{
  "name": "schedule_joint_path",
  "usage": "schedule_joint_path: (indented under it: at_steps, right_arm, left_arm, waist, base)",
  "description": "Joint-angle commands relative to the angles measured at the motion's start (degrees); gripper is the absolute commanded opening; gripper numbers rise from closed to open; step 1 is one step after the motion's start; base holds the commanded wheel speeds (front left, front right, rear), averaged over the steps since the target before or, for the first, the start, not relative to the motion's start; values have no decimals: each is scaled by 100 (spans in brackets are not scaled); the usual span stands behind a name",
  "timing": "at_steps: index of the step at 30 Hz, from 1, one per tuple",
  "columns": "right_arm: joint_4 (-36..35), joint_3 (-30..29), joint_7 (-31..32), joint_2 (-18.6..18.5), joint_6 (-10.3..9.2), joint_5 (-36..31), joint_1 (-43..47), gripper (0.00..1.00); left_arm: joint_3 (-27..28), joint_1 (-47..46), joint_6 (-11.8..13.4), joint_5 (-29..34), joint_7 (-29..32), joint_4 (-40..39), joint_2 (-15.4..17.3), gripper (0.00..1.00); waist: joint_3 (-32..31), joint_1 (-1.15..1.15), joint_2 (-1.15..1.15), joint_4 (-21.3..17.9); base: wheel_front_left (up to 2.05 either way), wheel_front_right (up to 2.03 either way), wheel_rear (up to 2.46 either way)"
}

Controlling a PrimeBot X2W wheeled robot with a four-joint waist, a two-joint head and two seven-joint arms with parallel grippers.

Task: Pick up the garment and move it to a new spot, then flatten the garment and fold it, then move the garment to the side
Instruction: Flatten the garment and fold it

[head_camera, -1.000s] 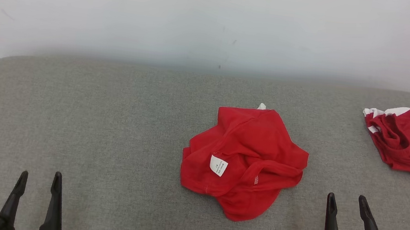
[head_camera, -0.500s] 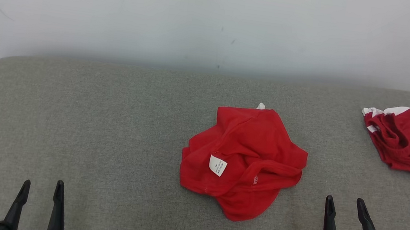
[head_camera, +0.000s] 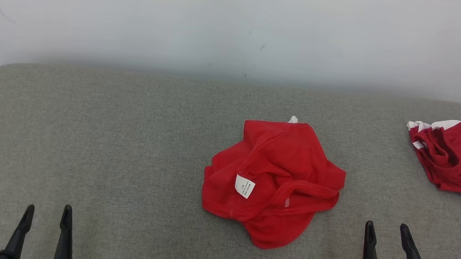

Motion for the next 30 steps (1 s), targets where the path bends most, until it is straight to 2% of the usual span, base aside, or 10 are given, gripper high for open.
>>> schedule_joint_path:
  at_steps: [1, 13, 17, 23, 30]
  right_arm:
    - [3, -2, -8, -1, -14, 17, 43, 100]
    - [27, 24, -8, 1, -14, 25, 48, 100]
    - [31, 31, -7, 2, -14, 25, 30, 100]
    - [37, 113, -7, 2, -15, 43, -53, 100]
    - [63, 184, -7, 3, -15, 89, -168, 100]
  left_arm:
    - [30, -24, -15, 49, -19, 21, -29, 100]
    - [74, -60, -63, 102, -19, 113, -67, 100]
    - [-70, -130, -82, 146, -19, 185, -68, 100]
    - [-667, -618, -89, 186, -20, 391, -33, 100]
    - [-1730, -1388, -88, -64, -15, 981, 132, 100]
  waist:
    - [0, 0, 0, -2]
    - [-24, 0, 0, -21]
    - [-20, 0, 0, -46]
    - [82, 0, 0, -165]
    - [354, 0, 0, -526]
  base:
    - [0, 0, 0]
    - [0, 0, 0]
    - [0, 0, 0]
    - [0, 0, 0]
    - [0, 0, 0]
